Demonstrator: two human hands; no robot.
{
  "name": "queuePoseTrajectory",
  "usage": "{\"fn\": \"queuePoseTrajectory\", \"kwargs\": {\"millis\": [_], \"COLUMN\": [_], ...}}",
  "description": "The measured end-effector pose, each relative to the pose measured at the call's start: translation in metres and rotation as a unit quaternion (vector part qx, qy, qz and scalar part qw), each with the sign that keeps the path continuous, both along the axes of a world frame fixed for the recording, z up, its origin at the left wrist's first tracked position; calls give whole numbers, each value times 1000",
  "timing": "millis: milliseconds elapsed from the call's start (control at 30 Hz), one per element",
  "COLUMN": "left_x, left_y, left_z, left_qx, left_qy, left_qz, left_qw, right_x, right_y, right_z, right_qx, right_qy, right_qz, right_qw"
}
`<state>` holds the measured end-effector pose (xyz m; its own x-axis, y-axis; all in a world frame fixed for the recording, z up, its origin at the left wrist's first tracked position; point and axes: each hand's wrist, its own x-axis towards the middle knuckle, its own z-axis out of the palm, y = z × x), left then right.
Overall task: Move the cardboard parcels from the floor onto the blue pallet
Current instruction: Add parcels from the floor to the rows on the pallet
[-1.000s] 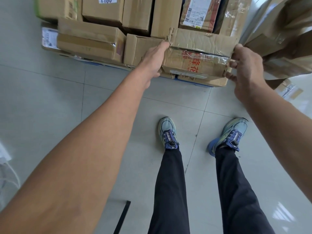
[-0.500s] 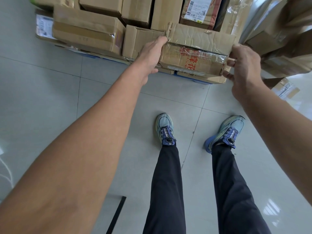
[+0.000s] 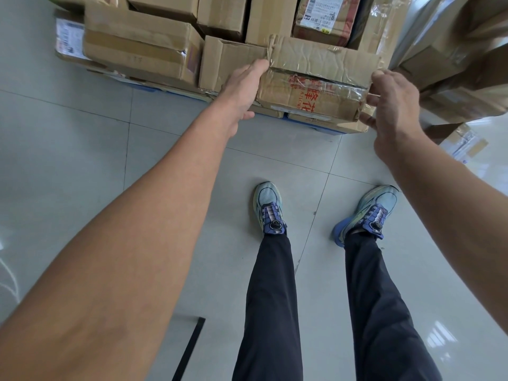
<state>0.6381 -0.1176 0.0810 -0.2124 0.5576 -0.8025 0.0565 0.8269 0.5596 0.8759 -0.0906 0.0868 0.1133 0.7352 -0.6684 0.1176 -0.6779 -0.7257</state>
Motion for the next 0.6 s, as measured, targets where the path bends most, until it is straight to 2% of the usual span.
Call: {"fn": "queuePoseTrajectory", "kwargs": {"millis": [367,600], "left_x": [2,5], "left_y": [1,2], "left_z": [-3,-4], "left_qx": [3,18], "left_qy": [-4,-9], "left_qz": [3,11], "left_qw": [1000,1000], "right_x": [0,3], "right_y": [3,0], "right_z": [-5,-9], "right_qx": [-6,-17], "right_qy": [-31,-18], "right_qz": [-8,-4], "right_qw": [999,1000]}}
